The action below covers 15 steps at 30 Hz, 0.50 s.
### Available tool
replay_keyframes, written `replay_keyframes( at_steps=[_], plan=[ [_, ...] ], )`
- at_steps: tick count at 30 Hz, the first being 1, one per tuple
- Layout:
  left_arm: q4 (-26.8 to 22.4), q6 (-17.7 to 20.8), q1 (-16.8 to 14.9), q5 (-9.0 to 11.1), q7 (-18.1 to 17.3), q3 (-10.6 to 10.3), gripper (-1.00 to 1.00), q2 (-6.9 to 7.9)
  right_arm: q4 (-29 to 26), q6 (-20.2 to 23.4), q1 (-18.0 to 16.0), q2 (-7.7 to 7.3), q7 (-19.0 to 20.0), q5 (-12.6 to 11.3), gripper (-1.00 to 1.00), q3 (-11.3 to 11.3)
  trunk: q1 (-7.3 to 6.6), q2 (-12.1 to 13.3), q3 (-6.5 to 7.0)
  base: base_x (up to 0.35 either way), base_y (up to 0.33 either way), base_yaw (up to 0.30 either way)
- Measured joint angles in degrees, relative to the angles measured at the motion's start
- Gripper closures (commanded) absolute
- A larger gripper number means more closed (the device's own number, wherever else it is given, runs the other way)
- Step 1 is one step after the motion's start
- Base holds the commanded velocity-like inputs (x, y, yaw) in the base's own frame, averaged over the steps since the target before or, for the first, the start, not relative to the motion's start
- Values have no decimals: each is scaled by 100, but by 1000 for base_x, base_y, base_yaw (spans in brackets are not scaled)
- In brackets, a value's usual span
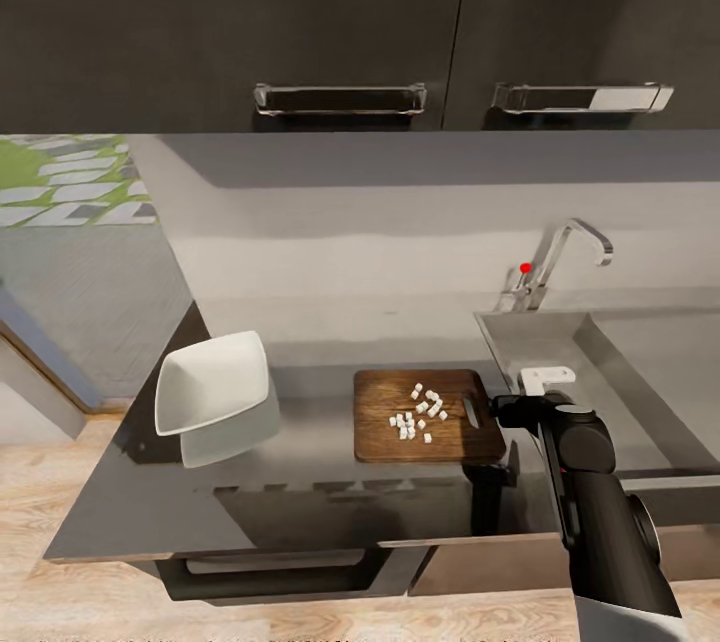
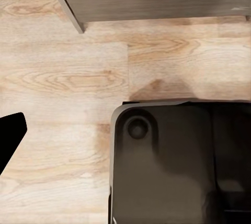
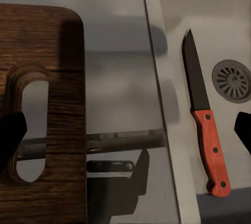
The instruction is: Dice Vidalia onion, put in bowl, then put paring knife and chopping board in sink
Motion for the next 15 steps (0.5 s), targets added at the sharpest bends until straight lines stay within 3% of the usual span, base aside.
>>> replay_keyframes(
  at_steps=[15],
  plan=[
    [0,2,1,0,-4,0,-100,0,7,0,0,0,-5,0,-100,0,-1,0,-114,20,16,0]
  ],
)
